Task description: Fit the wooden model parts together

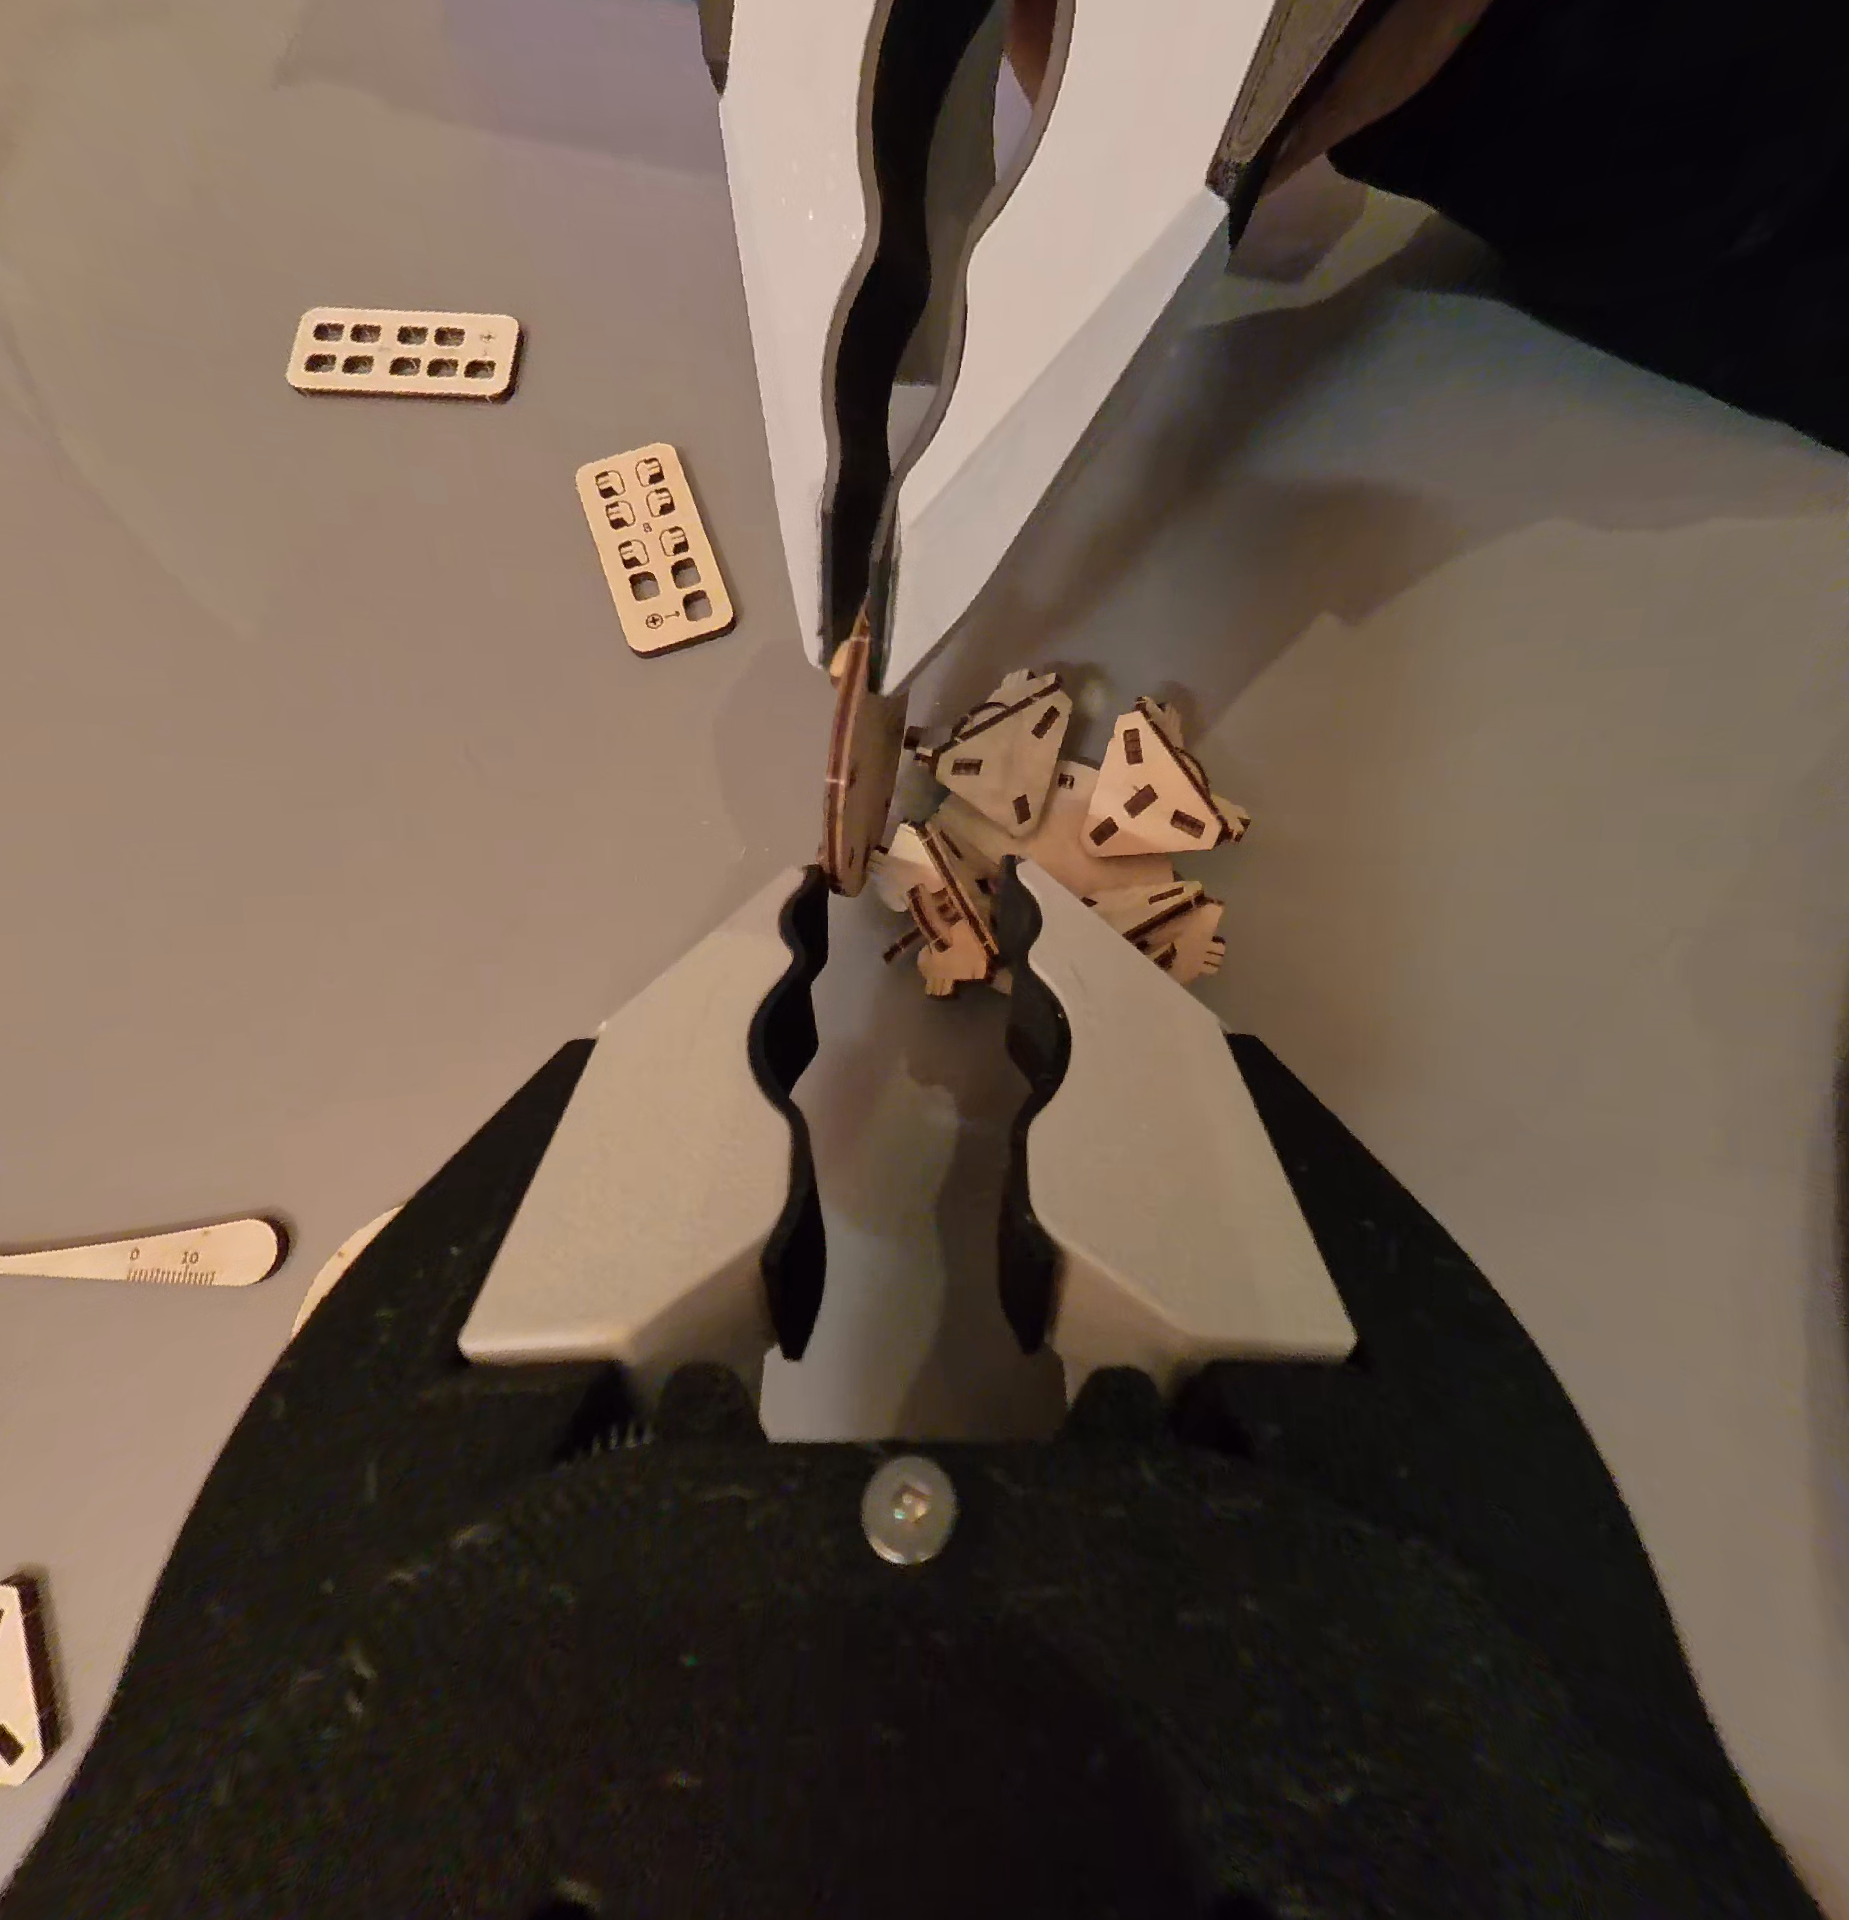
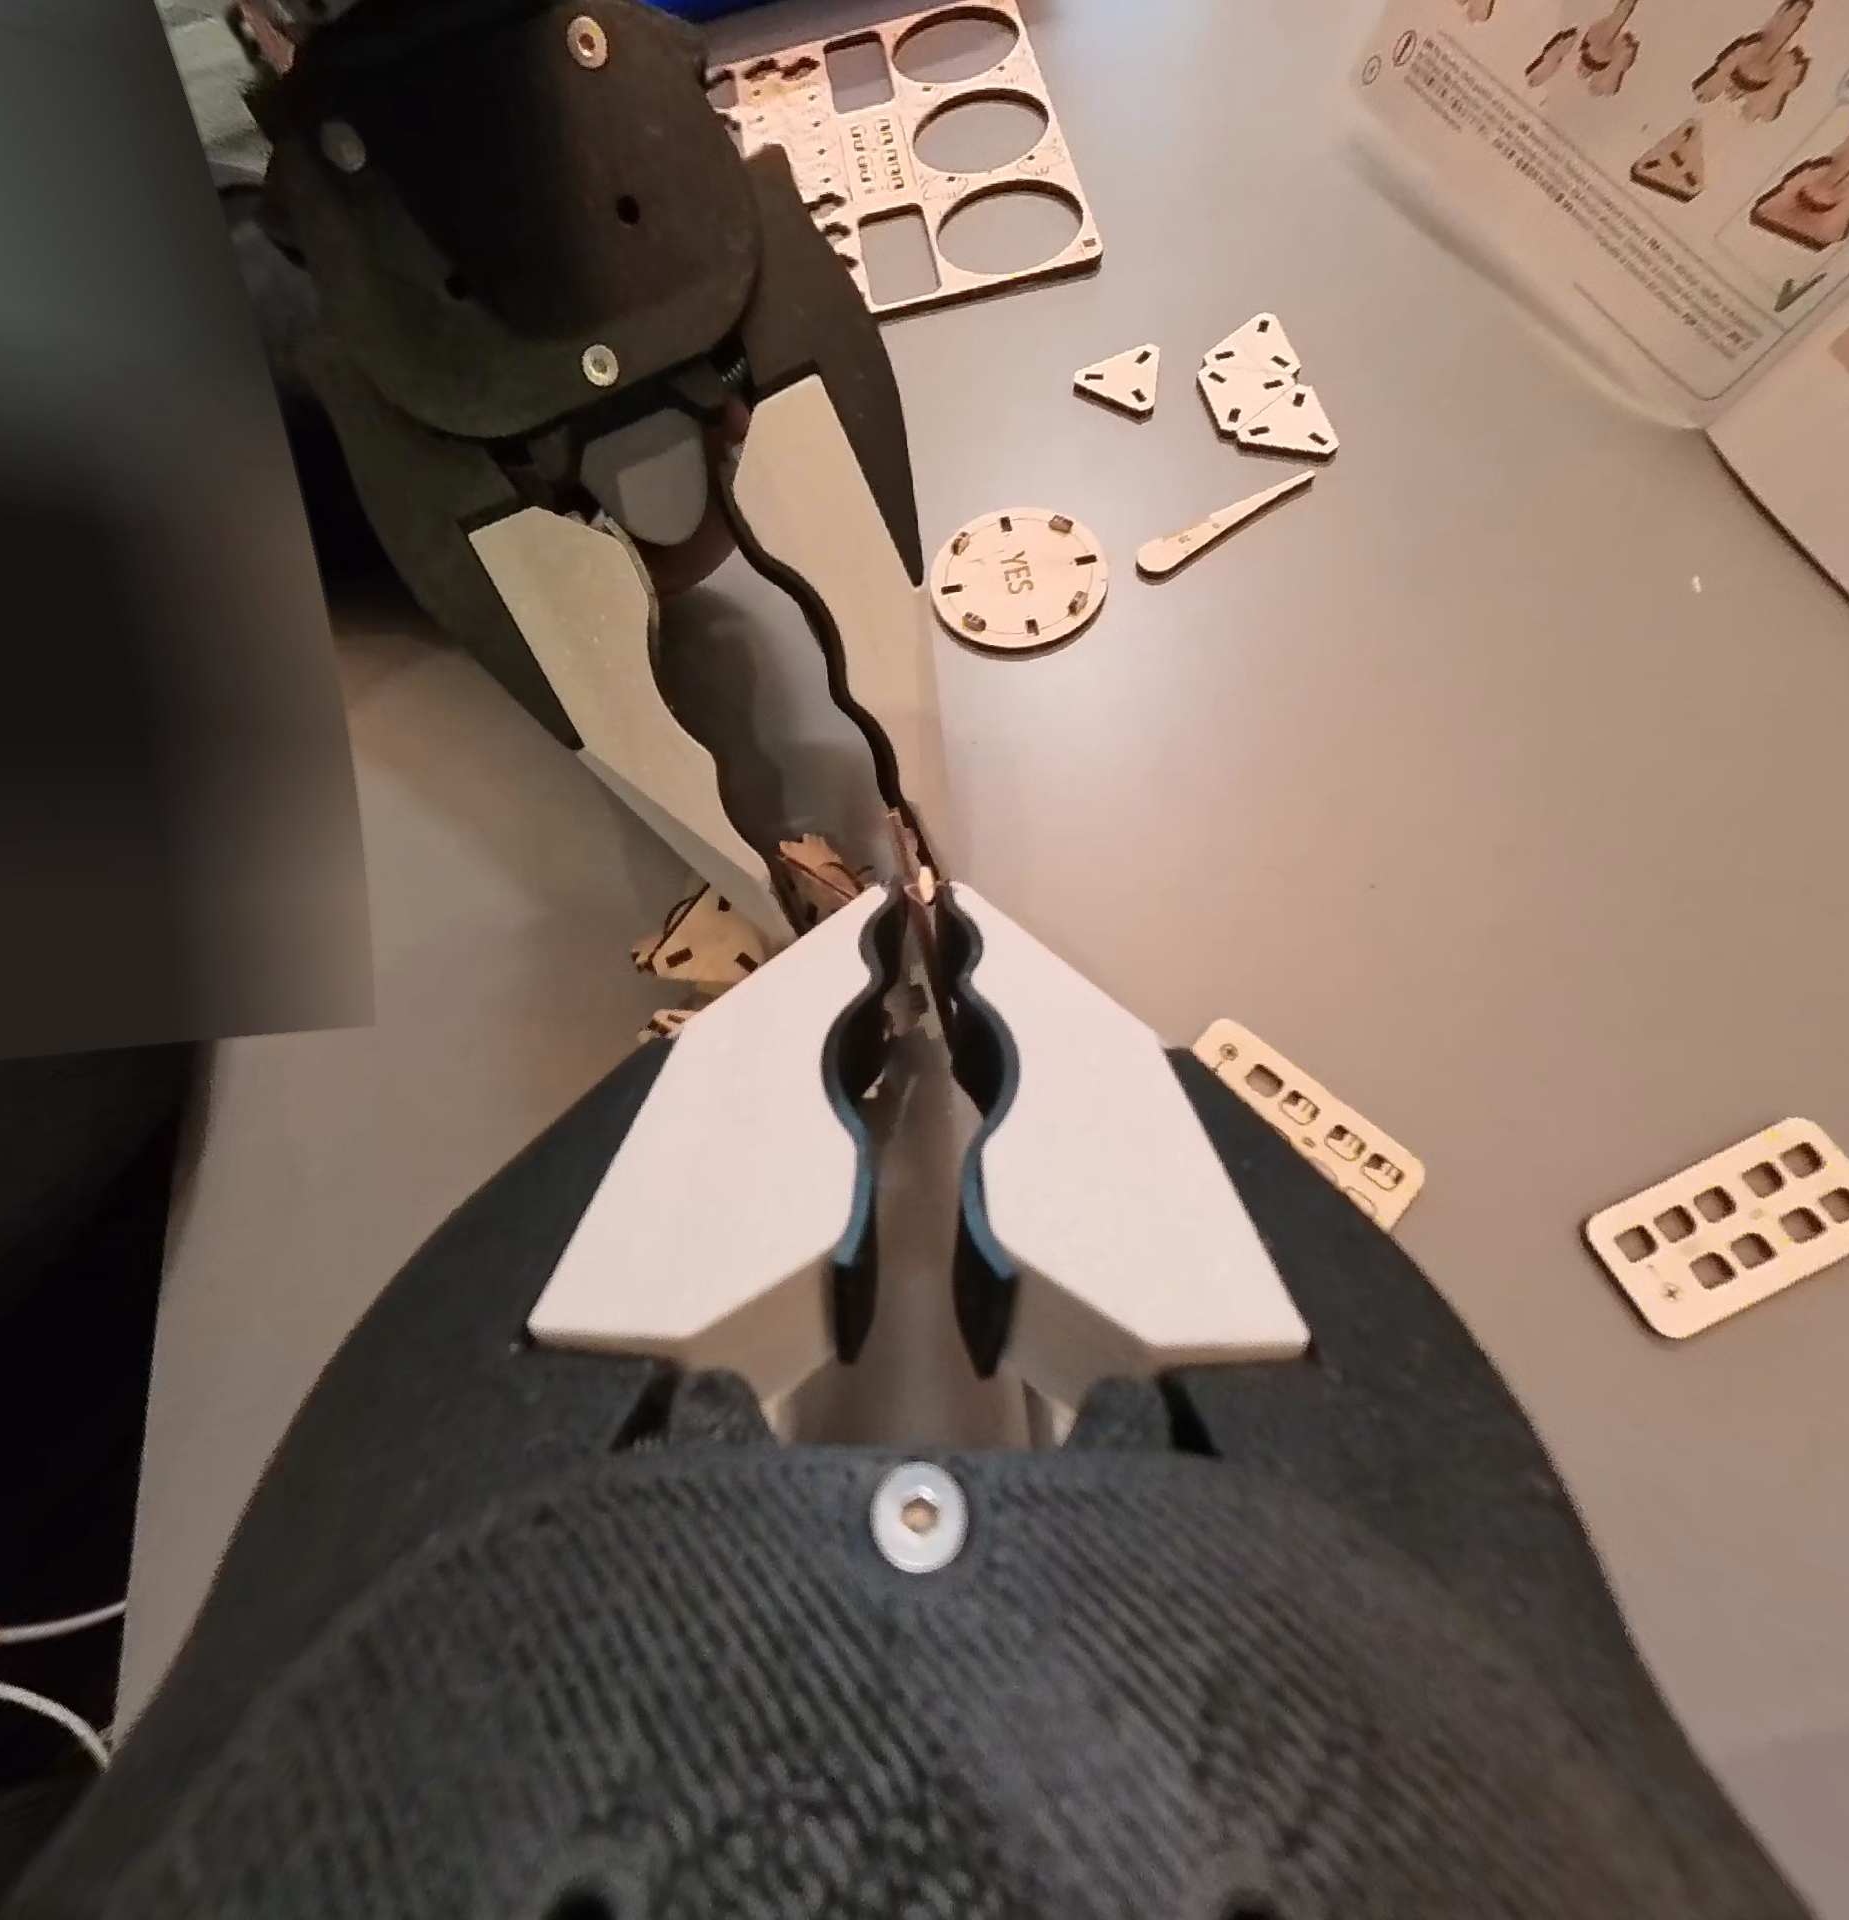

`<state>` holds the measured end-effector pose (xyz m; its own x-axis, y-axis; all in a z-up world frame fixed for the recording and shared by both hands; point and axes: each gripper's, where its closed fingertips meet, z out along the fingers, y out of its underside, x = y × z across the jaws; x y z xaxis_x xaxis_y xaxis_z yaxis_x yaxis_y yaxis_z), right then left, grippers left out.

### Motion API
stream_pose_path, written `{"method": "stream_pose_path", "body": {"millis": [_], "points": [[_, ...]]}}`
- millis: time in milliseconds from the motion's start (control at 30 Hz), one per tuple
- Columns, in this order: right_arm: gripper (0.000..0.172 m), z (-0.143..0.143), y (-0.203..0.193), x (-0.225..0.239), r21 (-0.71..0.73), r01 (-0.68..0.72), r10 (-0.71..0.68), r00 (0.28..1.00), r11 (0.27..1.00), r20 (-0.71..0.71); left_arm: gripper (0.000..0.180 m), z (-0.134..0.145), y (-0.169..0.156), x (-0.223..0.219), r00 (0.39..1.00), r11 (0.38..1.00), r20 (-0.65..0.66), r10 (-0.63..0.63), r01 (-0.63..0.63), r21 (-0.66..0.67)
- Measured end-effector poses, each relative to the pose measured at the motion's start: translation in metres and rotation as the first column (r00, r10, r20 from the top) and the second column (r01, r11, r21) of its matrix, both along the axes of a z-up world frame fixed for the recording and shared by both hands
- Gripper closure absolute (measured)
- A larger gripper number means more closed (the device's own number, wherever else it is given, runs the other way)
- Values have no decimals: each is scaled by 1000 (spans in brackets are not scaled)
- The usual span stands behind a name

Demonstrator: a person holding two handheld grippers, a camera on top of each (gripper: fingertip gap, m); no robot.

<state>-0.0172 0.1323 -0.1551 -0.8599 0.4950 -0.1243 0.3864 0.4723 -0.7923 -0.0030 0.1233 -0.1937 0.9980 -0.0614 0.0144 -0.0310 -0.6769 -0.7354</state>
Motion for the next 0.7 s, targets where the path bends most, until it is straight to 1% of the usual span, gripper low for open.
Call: {"method": "stream_pose_path", "body": {"millis": [300,700], "points": [[168,-2,-2,4,21,-18,18,1000,1000,10,152,0,-1,0,1000,1000,24,-1,1,3],[168,-2,-6,4,6,-27,27,1000,1000,-2,148,-2,0,2,1000,1000,16,-7,7,-3]]}}
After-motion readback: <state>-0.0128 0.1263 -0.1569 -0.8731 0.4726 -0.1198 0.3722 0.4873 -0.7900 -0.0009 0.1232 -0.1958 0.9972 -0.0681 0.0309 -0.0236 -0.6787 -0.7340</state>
